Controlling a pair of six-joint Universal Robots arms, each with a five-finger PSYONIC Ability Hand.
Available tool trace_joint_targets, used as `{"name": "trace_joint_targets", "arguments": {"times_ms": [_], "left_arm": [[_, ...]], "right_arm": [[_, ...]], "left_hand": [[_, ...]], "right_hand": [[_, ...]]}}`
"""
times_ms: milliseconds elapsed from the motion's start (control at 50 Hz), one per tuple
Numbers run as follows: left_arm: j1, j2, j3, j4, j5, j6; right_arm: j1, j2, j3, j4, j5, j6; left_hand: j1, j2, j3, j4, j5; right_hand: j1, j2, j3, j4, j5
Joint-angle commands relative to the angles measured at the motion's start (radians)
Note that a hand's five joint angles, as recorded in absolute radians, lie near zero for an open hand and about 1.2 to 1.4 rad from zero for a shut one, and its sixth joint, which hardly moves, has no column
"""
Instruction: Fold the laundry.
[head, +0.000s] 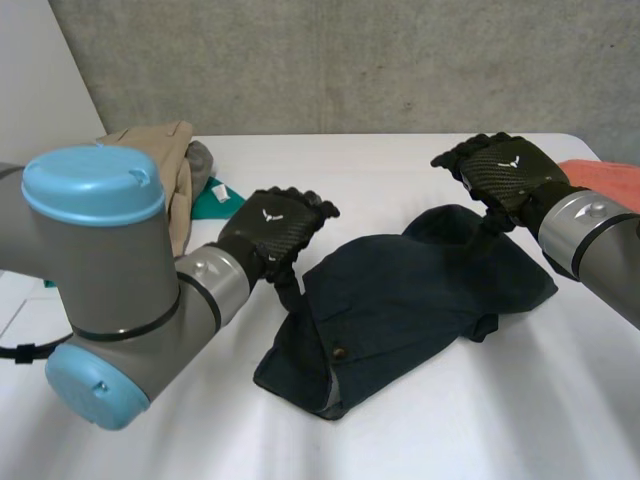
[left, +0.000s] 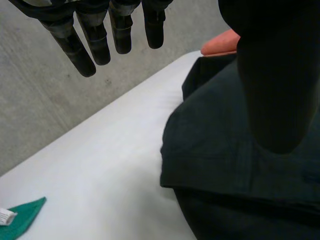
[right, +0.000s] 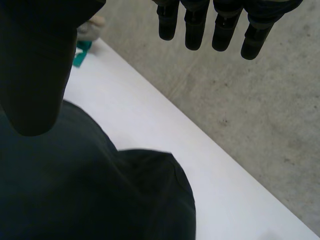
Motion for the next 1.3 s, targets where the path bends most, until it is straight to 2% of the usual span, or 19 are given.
{"name": "trace_joint_targets", "arguments": {"times_ms": [20,120,220,420,500,520,540,560,640,700,800,860,960,1100,1120,1160,1180,1260,1300], "left_arm": [[0.01,-0.078,0.148,-0.038,0.055,0.032],[-0.01,-0.229,0.322,-0.167,0.072,0.138],[-0.042,-0.42,0.535,-0.334,0.023,0.311],[-0.089,-0.571,0.697,-0.353,-0.047,0.341],[-0.115,-0.586,0.699,-0.334,-0.055,0.342],[-0.118,-0.588,0.699,-0.328,-0.058,0.342],[-0.122,-0.585,0.696,-0.31,-0.076,0.344],[-0.122,-0.582,0.697,-0.293,-0.096,0.339],[-0.107,-0.533,0.697,-0.165,-0.265,0.324],[-0.084,-0.501,0.712,-0.082,-0.311,0.324],[-0.02,-0.401,0.79,0.055,-0.279,0.302],[-0.009,-0.363,0.84,0.071,-0.239,0.269],[-0.026,-0.327,0.913,0.002,-0.164,0.206],[-0.041,-0.323,0.805,-0.081,-0.162,0.215],[-0.04,-0.324,0.785,-0.084,-0.164,0.216],[-0.038,-0.324,0.737,-0.1,-0.167,0.218],[-0.038,-0.32,0.684,-0.124,-0.172,0.219],[-0.04,-0.313,0.552,-0.185,-0.17,0.224],[-0.038,-0.309,0.504,-0.199,-0.167,0.23]], "right_arm": [[-0.007,-0.029,0.059,-0.029,-0.01,0.043],[-0.027,-0.018,0.111,-0.072,-0.025,0.036],[-0.067,-0.013,0.171,-0.118,-0.033,0.029],[-0.126,-0.006,0.235,-0.176,-0.082,0.028],[-0.134,-0.003,0.232,-0.175,-0.085,0.026],[-0.136,-0.004,0.232,-0.176,-0.085,0.025],[-0.139,-0.007,0.231,-0.178,-0.085,0.025],[-0.14,-0.009,0.229,-0.178,-0.085,0.025],[-0.139,-0.013,0.226,-0.178,-0.085,0.028],[-0.137,-0.015,0.226,-0.18,-0.085,0.028],[-0.128,-0.01,0.226,-0.181,-0.085,0.031],[-0.128,-0.01,0.228,-0.181,-0.085,0.031],[-0.137,-0.013,0.228,-0.181,-0.085,0.032],[-0.15,-0.013,0.229,-0.18,-0.088,0.032],[-0.151,-0.013,0.231,-0.18,-0.09,0.032],[-0.153,-0.015,0.232,-0.178,-0.094,0.032],[-0.153,-0.015,0.234,-0.176,-0.094,0.032],[-0.157,-0.012,0.241,-0.181,-0.099,0.029],[-0.159,-0.009,0.243,-0.181,-0.102,0.028]], "left_hand": [[-0.029,-0.031,-0.032,-0.024,-0.05],[-0.029,-0.031,-0.032,-0.024,-0.05],[0.062,0.061,0.059,0.067,0.041],[0.174,0.172,0.171,0.179,0.153],[0.534,0.533,0.531,0.539,0.513],[0.777,0.775,0.774,0.781,0.755],[1.189,1.187,1.185,1.193,1.167],[1.193,1.191,1.19,1.197,1.171],[1.193,1.191,1.19,1.197,1.171],[1.193,1.191,1.19,1.197,1.171],[1.193,1.191,1.19,1.197,1.171],[1.193,1.191,1.19,1.197,1.171],[1.193,1.191,1.19,1.197,1.171],[1.193,1.191,1.19,1.197,1.171],[1.138,1.136,1.135,1.142,1.116],[0.606,0.604,0.603,0.61,0.584],[0.196,0.195,0.193,0.201,0.175],[0.022,0.021,0.019,0.027,0.001],[0.028,0.026,0.024,0.032,0.006]], "right_hand": [[-0.048,-0.038,-0.03,-0.029,-0.048],[-0.048,-0.038,-0.03,-0.029,-0.048],[-0.048,-0.038,-0.03,-0.029,-0.048],[-0.048,-0.038,-0.03,-0.029,-0.048],[-0.048,-0.038,-0.03,-0.029,-0.048],[-0.048,-0.038,-0.03,-0.029,-0.048],[-0.048,-0.038,-0.03,-0.029,-0.048],[-0.048,-0.038,-0.03,-0.029,-0.048],[-0.048,-0.038,-0.03,-0.029,-0.048],[-0.048,-0.038,-0.03,-0.029,-0.048],[-0.048,-0.038,-0.03,-0.029,-0.048],[-0.048,-0.038,-0.03,-0.029,-0.048],[-0.048,-0.038,-0.03,-0.029,-0.048],[-0.048,-0.038,-0.03,-0.029,-0.048],[-0.048,-0.038,-0.03,-0.029,-0.048],[-0.048,-0.038,-0.03,-0.029,-0.048],[-0.048,-0.038,-0.03,-0.029,-0.048],[-0.048,-0.038,-0.03,-0.029,-0.048],[-0.048,-0.038,-0.03,-0.029,-0.048]]}}
